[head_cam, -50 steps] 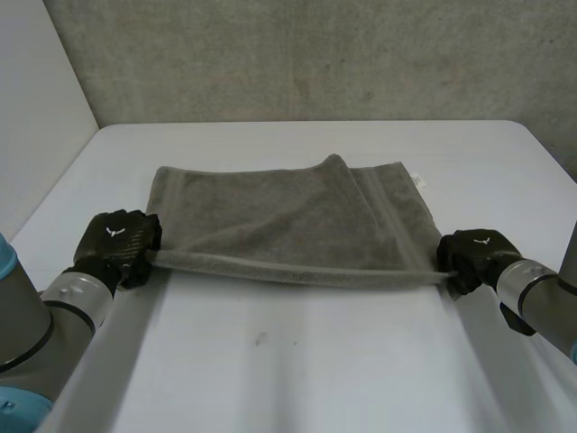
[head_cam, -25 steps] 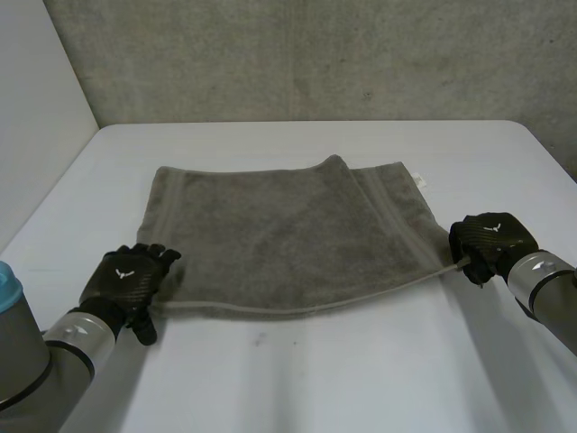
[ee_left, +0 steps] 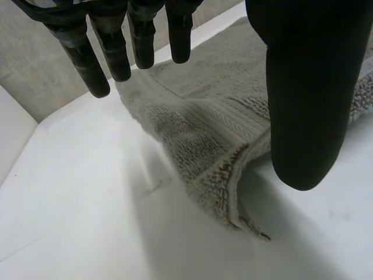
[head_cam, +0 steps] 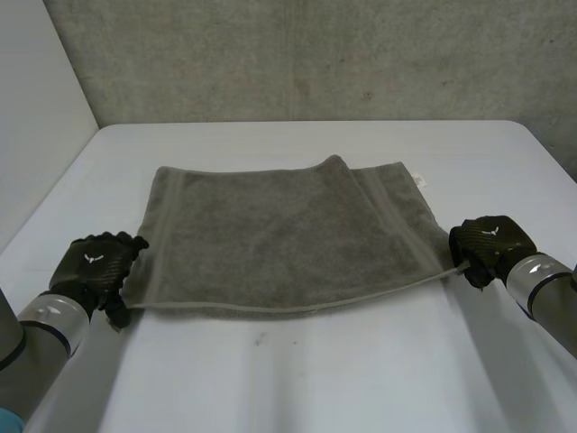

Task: Fold the towel.

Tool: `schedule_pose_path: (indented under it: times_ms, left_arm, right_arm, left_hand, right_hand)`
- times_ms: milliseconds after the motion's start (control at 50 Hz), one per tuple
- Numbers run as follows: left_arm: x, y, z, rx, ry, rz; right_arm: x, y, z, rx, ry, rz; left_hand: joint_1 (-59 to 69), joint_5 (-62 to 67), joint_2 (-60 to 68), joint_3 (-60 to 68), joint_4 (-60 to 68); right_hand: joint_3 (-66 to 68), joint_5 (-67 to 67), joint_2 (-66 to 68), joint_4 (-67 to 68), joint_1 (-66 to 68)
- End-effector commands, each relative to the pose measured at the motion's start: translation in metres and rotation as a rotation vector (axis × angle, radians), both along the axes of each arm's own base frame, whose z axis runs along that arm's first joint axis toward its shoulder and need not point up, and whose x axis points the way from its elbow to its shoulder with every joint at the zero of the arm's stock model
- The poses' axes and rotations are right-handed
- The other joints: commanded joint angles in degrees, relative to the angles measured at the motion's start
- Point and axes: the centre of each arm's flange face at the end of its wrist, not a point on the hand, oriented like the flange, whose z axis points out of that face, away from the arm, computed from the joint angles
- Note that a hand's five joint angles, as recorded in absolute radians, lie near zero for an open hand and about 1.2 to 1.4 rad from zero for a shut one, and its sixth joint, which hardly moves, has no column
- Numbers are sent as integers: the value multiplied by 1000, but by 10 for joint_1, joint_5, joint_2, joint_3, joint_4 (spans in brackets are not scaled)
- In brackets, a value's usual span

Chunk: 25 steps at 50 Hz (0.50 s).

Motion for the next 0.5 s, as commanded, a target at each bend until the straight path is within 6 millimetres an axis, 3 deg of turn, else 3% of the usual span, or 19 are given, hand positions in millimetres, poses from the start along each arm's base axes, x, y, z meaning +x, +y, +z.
schedule_pose_path:
  times_ms: [20,180,220,240,280,460,500]
  left_arm:
    - [0,0,-10,36,-6,-1]
    - [0,0,-20,71,-9,-2]
    - [0,-2,-24,72,-8,0]
    - [0,-2,-24,72,-8,0]
    - [-1,-6,-26,52,-5,-2]
    - [-1,-14,-11,-35,4,3]
    - [-2,-16,15,-124,12,-3]
  right_arm:
    - [-1,0,0,2,1,-2]
    - [-1,-1,-3,12,-3,-2]
    - [0,-1,-4,14,-7,-4]
    - [0,-1,-4,14,-7,-4]
    - [-1,-1,-3,15,-9,-5]
    - [-1,-6,9,-19,-6,-7]
    - [-1,-10,26,-58,-2,-7]
  left_hand:
    - [61,61,61,62,61]
    - [208,208,208,208,207]
    - [439,439,439,439,438]
    - [440,440,440,440,439]
    - [649,649,649,649,648]
    - [650,650,650,650,649]
    - [650,650,650,650,649]
  right_hand:
    - [120,132,124,116,18]
    - [120,132,124,116,18]
    - [120,132,124,116,18]
    - [120,132,124,116,18]
    - [120,132,124,116,18]
    - [120,132,124,116,18]
    - [120,132,124,116,18]
